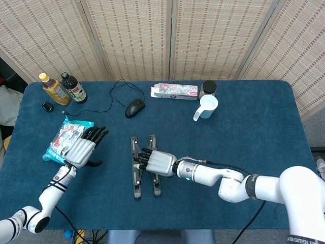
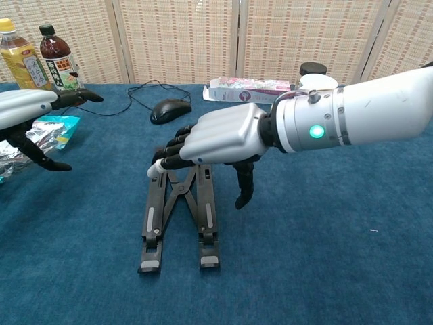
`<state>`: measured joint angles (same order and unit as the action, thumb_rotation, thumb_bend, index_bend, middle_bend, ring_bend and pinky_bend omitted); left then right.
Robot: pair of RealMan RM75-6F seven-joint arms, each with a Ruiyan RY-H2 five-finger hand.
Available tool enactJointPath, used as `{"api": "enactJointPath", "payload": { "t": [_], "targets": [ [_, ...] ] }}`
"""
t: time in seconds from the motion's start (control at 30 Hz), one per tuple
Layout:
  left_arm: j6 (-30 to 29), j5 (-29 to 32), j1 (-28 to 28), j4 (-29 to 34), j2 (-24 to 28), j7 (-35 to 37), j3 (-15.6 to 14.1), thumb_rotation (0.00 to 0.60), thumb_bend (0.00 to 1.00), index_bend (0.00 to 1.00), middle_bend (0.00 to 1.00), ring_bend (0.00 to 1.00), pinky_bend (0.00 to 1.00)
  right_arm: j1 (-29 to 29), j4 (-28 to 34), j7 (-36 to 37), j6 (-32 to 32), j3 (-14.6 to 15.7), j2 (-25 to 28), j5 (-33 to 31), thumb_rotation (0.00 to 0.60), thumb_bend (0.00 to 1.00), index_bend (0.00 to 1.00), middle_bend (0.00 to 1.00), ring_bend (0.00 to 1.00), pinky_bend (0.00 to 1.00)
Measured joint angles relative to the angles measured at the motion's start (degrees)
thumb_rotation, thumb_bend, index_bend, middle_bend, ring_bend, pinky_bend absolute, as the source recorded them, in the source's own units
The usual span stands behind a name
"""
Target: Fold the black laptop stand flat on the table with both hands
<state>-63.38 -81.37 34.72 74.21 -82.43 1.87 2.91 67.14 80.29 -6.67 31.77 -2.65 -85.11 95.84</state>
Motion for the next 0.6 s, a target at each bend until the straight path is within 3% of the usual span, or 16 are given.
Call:
{"api": "enactJointPath", "payload": {
  "t": [0.6],
  "targets": [
    [-0.69,-0.07,-1.60,-1.42,0.14,1.91,0.79,0.600,0.11,0.00,0.00,0.00,0.01,6.36,-11.46,8.55,0.87,4.73,-8.01,5.69,0.600,0.00,0.00,0.00,0.00,0.00]
  ]
}}
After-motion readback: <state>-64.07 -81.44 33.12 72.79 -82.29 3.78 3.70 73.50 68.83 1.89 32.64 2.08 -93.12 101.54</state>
